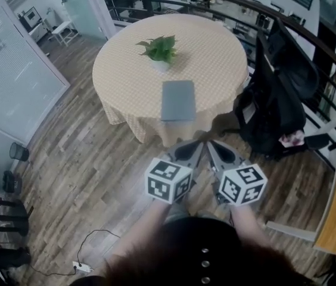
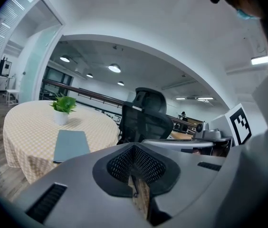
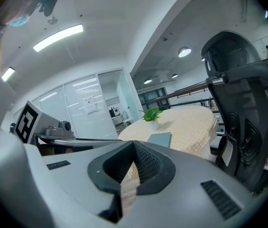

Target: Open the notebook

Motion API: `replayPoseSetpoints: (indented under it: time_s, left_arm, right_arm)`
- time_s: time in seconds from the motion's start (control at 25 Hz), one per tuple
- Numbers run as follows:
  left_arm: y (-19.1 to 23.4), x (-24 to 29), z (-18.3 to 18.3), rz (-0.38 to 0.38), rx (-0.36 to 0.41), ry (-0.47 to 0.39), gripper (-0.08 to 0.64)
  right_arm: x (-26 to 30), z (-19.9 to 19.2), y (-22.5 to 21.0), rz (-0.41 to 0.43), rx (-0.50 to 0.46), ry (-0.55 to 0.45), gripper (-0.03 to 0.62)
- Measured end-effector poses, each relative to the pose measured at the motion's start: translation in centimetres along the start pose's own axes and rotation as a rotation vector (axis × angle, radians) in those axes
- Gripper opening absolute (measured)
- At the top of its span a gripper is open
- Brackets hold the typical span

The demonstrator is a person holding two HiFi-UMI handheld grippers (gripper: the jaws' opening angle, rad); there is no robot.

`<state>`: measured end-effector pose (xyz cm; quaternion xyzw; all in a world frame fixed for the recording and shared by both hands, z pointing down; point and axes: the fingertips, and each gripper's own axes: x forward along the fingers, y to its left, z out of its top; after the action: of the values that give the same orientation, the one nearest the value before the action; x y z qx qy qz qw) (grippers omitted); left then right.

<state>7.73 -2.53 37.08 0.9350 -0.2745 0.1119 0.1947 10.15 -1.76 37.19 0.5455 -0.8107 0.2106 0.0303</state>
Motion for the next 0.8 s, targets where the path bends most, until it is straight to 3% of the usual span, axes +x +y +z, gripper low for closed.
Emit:
replayPoseSetpoints:
  time_s: [0.24,0.8]
  left_arm:
    - [4.1,2.8,2.4,-0.044,-0.010,0.021,0.011]
    - [10.3,9.2,5.9,-0.136,0.039,0.085,0.011]
  right_arm:
    - [4.5,1.8,-2.0,-0.047,0.006,0.033,0.011]
    - [12.0,5.5,-6.7,-0.134,0.036,-0.004,0.011]
